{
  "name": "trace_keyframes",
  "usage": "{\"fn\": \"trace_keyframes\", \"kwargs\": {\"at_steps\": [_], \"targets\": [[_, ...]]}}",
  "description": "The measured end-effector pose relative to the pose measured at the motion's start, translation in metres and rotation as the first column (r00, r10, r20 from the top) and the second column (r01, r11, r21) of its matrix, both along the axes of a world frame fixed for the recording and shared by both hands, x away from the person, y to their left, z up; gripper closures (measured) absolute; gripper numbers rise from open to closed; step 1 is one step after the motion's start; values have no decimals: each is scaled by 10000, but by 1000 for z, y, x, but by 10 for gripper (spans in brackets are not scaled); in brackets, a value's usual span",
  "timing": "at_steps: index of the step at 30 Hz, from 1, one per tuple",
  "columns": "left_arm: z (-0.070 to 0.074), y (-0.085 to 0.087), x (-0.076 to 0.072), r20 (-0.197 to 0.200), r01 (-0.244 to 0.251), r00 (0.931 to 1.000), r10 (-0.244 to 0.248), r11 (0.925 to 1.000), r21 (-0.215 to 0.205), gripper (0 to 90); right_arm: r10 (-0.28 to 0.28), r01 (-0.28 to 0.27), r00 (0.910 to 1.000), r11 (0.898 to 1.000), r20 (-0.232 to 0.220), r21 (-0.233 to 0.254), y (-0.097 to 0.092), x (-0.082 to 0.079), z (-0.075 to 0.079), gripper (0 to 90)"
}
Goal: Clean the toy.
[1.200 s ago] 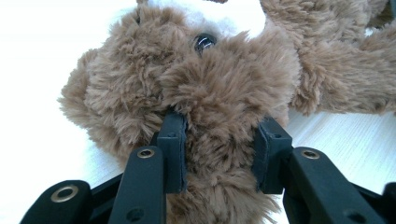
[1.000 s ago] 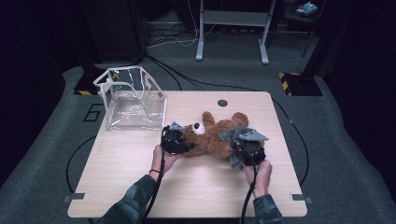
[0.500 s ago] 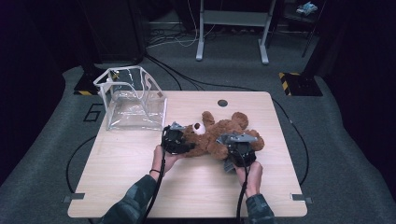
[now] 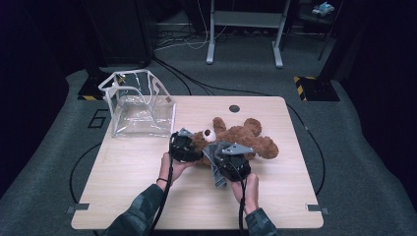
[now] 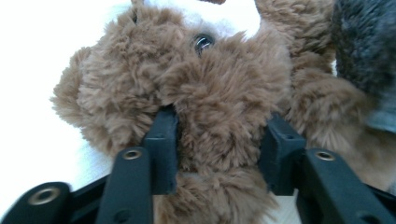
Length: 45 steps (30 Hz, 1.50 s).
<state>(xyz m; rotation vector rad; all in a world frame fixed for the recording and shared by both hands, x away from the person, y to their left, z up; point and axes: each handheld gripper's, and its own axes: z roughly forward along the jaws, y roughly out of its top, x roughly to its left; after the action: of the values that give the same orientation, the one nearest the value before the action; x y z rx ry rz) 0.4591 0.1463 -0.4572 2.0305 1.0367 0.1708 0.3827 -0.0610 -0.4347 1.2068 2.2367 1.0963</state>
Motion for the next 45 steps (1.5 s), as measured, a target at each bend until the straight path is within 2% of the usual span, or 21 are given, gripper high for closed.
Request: {"fn": "trace_keyframes", "kwargs": {"at_steps": [2, 3, 6, 8, 10, 12, 15, 20, 24, 28, 29, 30, 31, 32, 35, 36, 37, 38, 40, 44, 45], "targets": [[3, 5, -1, -120, 6, 9999, -8, 9999, -173, 475, 78, -78, 9999, 10000, 109, 1, 3, -3, 5, 783], [6, 15, -1, -158, -102, 9998, 93, 9984, -555, 482, 124, -123, 9997, 9999, 208, -72, 7, -4, 8, 783], [13, 31, -2, -11, -551, 9985, 552, 9951, -826, 486, 174, -168, 9994, 9997, 313, -178, 13, -4, 11, 783], [15, 36, -2, 57, -664, 9977, 671, 9946, -794, 492, 181, -177, 9994, 9998, 310, -126, 15, -4, 12, 782], [14, 41, 0, -95, -628, 9980, 624, 9968, -504, 494, 279, -273, 9989, 9995, 373, -165, 22, 0, 13, 781], [11, 41, 1, -129, -620, 9980, 615, 9972, -408, 508, 378, -371, 9984, 9992, 410, -168, 25, 1, 14, 781], [-1, 33, 4, -485, -494, 9977, 483, 9985, -231, 530, 547, -541, 9979, 9984, 356, -191, 37, 6, 12, 781], [-6, 27, 5, -214, -531, 9983, 533, 9985, 104, 532, 300, -291, 9993, 9988, 209, -406, 33, 13, 4, 784], [-6, 24, 5, 30, -612, 9981, 611, 9976, 330, 530, -686, 710, 9971, 9944, 324, -779, 6, 15, 2, 783], [-5, 23, 4, 225, -718, 9972, 709, 9964, 444, 511, -1674, 1680, 9858, 9834, 142, -692, -33, 19, -4, 782], [-5, 23, 4, 225, -718, 9972, 709, 9964, 444, 497, -1674, 1680, 9858, 9834, 142, -692, -33, 19, -4, 782], [-4, 23, 3, 311, -742, 9969, 724, 9954, 605, 497, -1889, 1893, 9819, 9799, 118, -623, -42, 18, -4, 781], [-1, 21, 0, 549, -861, 9951, 824, 9940, 681, 447, -2216, 2223, 9750, 9732, 185, -591, -59, 14, -4, 781], [2, 20, -3, 705, -898, 9939, 848, 9934, 708, 427, -2211, 2223, 9749, 9729, 251, -630, -65, 12, -4, 781], [10, 14, -11, 1231, -822, 9898, 723, 9936, 769, 352, -2601, 2615, 9650, 9640, 345, -480, -83, 4, -1, 780], [10, 14, -11, 1231, -822, 9898, 723, 9936, 769, 337, -2601, 2615, 9650, 9640, 345, -480, -83, 4, -1, 780], [16, 7, -18, 1593, -742, 9854, 602, 9938, 831, 318, -2788, 2798, 9598, 9595, 309, -321, -94, -1, 1, 780], [18, 3, -21, 1726, -664, 9836, 532, 9952, 716, 305, -2842, 2852, 9582, 9579, 325, -338, -96, -3, 2, 780], [22, -5, -28, 1900, -405, 9815, 229, 9952, 894, 280, -2862, 2871, 9577, 9572, 289, -364, -100, -7, 3, 779], [26, -17, -36, 2127, -124, 9771, -51, 9966, 810, 254, -2897, 2902, 9570, 9556, 163, -502, -105, -15, -1, 779], [27, -26, -42, 2234, 101, 9743, -284, 9965, 826, 249, -2941, 2944, 9557, 9545, 124, -466, -106, -17, -3, 779]]}}
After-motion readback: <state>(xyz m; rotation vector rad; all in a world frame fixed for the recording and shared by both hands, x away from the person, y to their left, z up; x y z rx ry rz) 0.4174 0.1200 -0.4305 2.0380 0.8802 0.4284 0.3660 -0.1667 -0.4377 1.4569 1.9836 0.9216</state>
